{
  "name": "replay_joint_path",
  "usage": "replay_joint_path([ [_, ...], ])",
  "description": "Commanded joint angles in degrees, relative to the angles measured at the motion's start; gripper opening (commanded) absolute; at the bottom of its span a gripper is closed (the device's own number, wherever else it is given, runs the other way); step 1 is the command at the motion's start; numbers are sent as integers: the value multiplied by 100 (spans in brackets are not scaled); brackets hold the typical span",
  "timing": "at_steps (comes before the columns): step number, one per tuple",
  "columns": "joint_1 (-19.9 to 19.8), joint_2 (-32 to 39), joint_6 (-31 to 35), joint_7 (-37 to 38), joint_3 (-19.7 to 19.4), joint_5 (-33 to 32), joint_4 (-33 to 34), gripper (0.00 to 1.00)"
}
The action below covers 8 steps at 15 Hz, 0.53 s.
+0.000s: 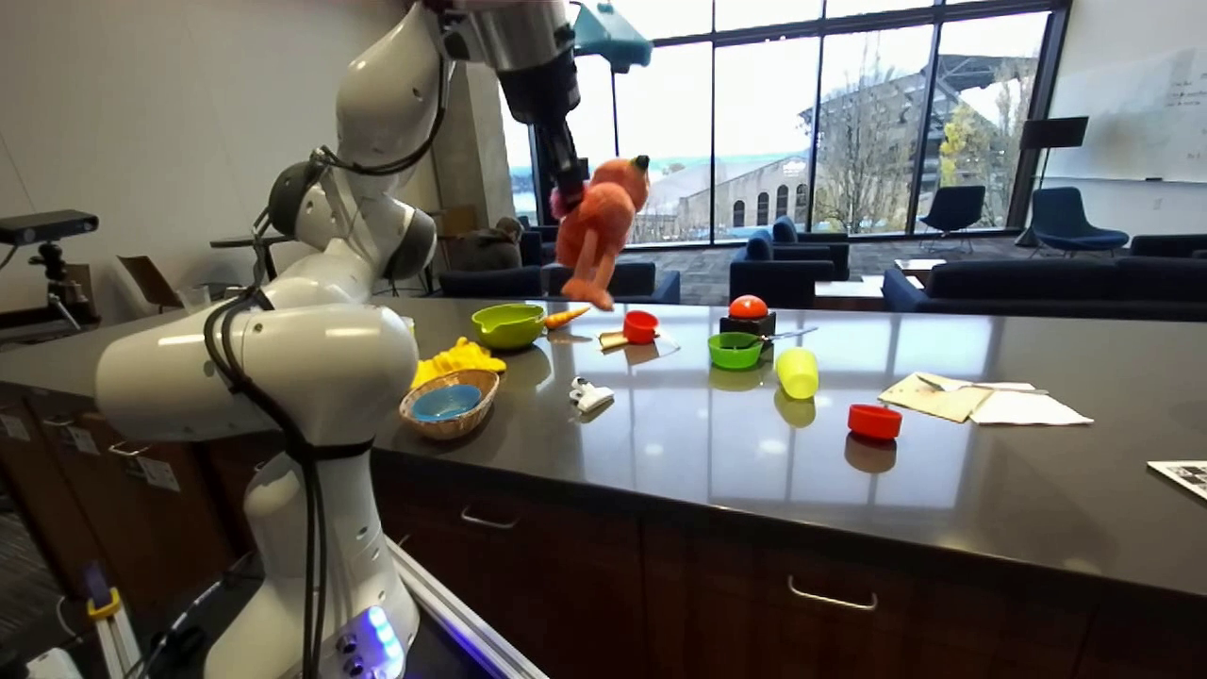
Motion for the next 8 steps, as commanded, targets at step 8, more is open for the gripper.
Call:
replay_joint_path([
  [8,2867,-509,3582,131,303,-1219,1519,1],
])
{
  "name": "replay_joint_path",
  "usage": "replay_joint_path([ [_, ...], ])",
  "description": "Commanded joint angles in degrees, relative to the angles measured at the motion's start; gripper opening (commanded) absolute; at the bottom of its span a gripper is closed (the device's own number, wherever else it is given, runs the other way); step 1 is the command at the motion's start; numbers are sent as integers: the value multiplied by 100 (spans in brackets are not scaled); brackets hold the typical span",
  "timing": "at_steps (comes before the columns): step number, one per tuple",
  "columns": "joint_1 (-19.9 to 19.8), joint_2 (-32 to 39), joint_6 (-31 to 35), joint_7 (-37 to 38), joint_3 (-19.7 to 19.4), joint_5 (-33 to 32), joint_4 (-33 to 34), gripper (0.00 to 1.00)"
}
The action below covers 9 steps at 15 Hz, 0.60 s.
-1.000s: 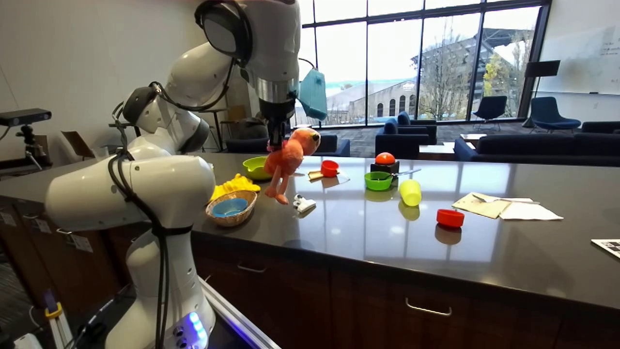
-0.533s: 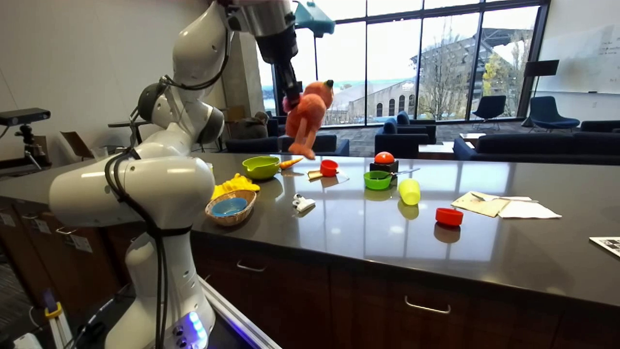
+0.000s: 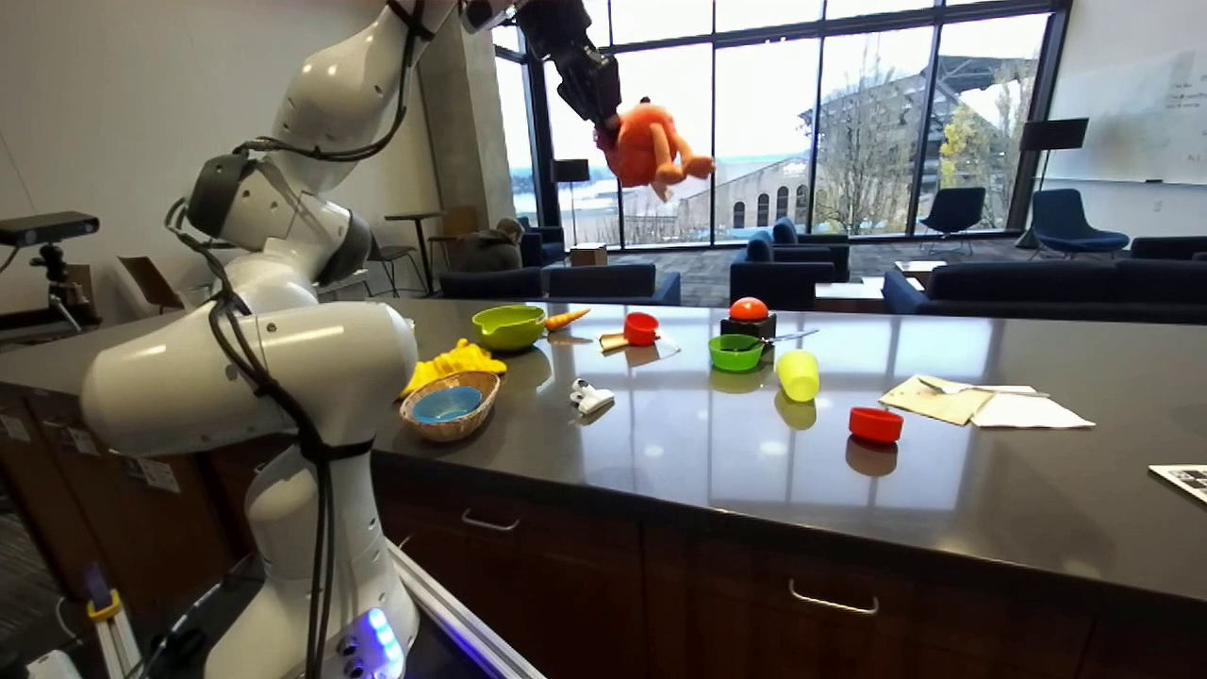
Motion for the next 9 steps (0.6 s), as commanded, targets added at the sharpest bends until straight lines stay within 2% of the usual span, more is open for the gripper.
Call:
replay_joint_path([
  [1,1337,-202,895,163,7,-874,442,1],
  [3,2069,-119,1186,232,16,-1446,659,1],
  [4,2323,-47,1125,167,-67,-1713,841,1],
  [5,2772,-130,1282,268,17,-2070,1016,1],
  [6,3029,-181,1193,248,16,-2370,1299,1],
  [9,3178,-485,584,-135,13,-3300,2443,1],
])
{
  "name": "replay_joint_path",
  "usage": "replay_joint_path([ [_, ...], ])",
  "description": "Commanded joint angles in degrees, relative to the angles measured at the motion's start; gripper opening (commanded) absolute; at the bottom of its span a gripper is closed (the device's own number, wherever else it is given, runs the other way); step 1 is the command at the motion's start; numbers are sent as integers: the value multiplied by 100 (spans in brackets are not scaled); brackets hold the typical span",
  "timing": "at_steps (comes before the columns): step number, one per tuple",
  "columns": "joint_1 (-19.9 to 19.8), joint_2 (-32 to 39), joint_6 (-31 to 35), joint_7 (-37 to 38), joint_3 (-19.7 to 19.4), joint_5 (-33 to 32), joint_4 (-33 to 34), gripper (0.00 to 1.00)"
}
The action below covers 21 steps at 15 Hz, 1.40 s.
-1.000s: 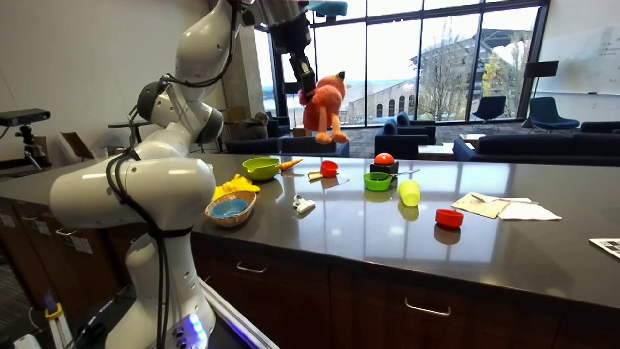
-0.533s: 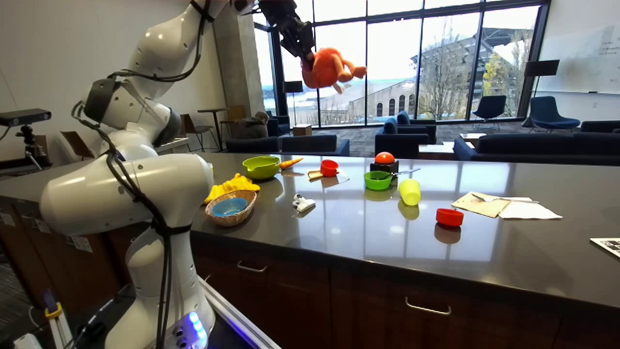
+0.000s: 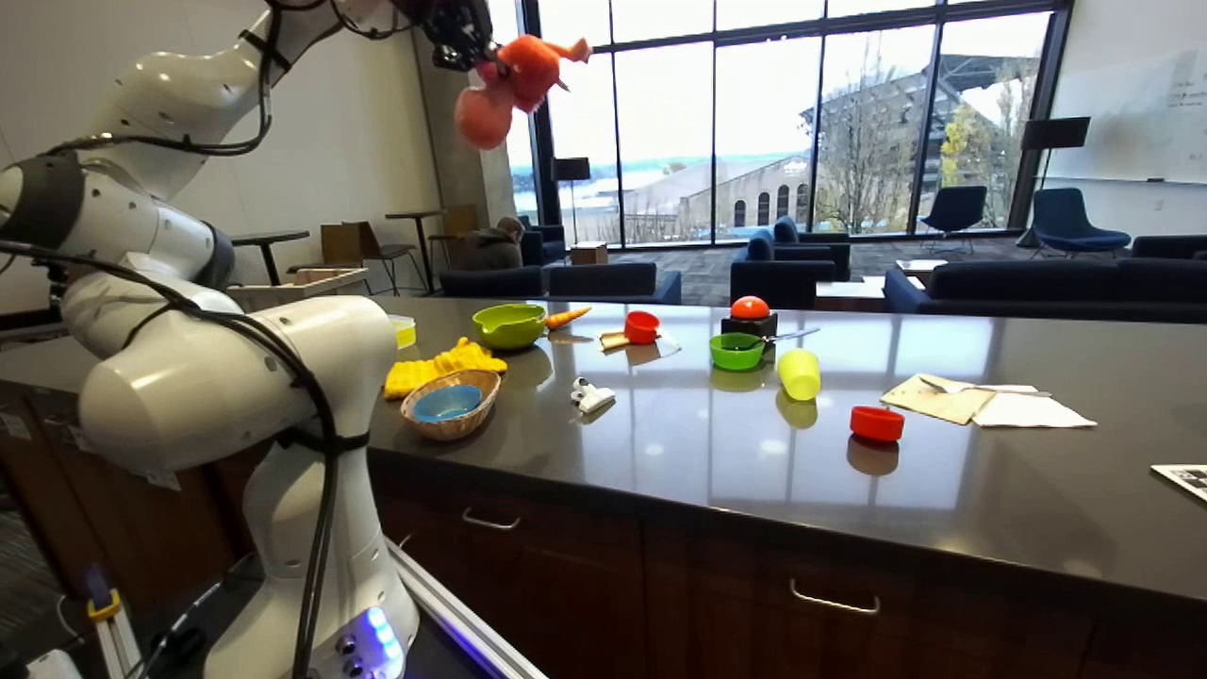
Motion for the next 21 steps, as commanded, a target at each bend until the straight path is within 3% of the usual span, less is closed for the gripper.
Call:
replay_joint_path([
  [1,-20,-581,-506,-548,-3,-927,1286,1],
  [7,-929,-1335,-1042,-2367,234,-1452,2733,1],
  [13,-1971,-2111,-1777,-3236,918,-1349,4041,1],
  [15,-2194,-2334,-2042,-3333,1157,-1314,4511,1],
  [21,-2306,-2690,-2458,-3529,1652,-1126,5463,1],
])
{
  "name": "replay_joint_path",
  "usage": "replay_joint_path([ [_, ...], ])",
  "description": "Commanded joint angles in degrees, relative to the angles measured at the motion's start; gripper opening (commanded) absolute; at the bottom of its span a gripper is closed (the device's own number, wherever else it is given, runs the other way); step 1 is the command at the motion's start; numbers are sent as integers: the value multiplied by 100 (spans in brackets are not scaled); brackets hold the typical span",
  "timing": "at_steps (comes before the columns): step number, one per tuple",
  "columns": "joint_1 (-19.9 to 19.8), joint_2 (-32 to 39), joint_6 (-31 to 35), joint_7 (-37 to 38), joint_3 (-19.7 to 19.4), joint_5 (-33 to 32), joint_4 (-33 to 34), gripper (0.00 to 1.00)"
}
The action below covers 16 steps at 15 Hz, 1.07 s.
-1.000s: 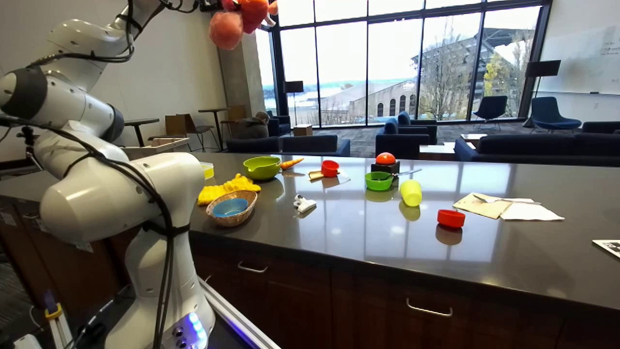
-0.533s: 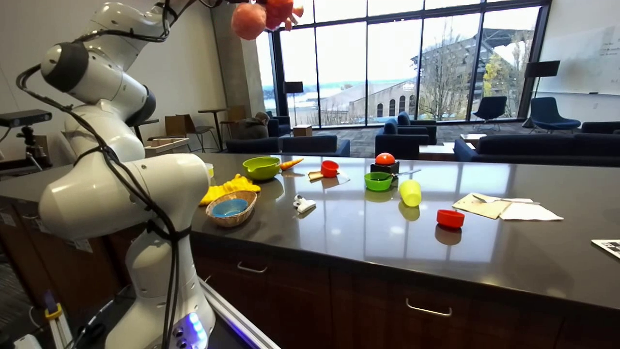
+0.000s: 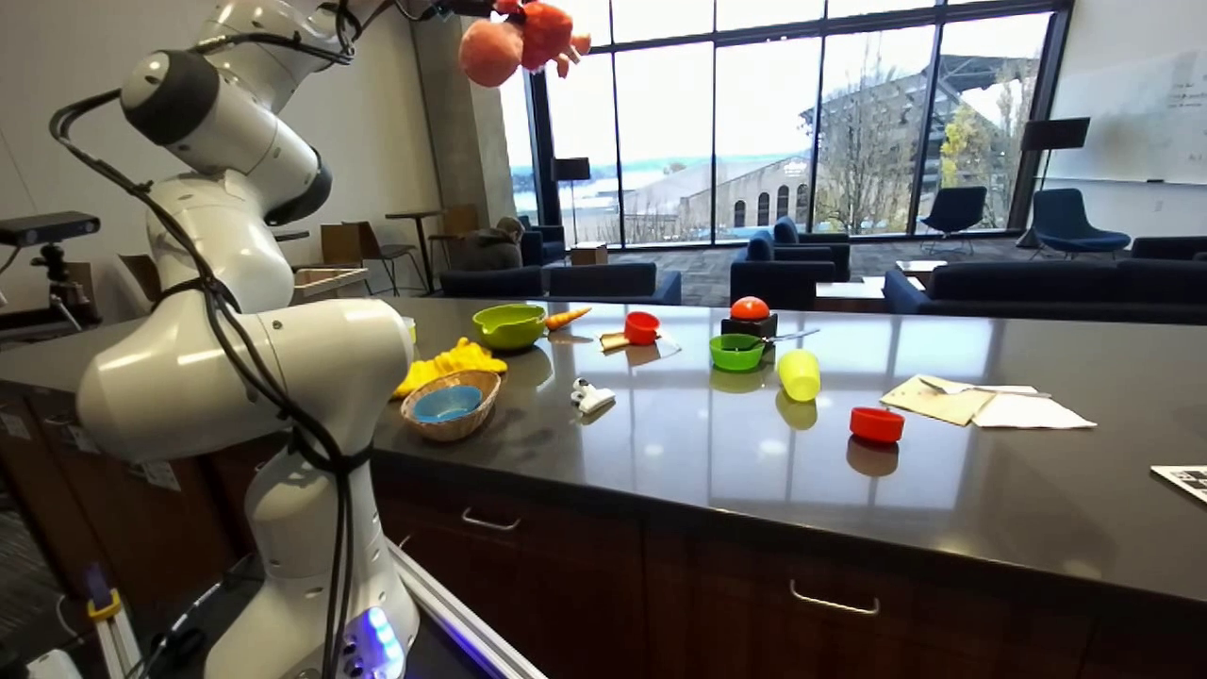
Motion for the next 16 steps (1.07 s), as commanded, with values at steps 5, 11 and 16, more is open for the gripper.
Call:
replay_joint_path([
  [5,-393,-362,-456,-154,571,61,1138,1],
  [11,-802,5,-659,378,807,-54,1155,4],
  [16,-826,136,-1008,979,718,-10,911,1],
])
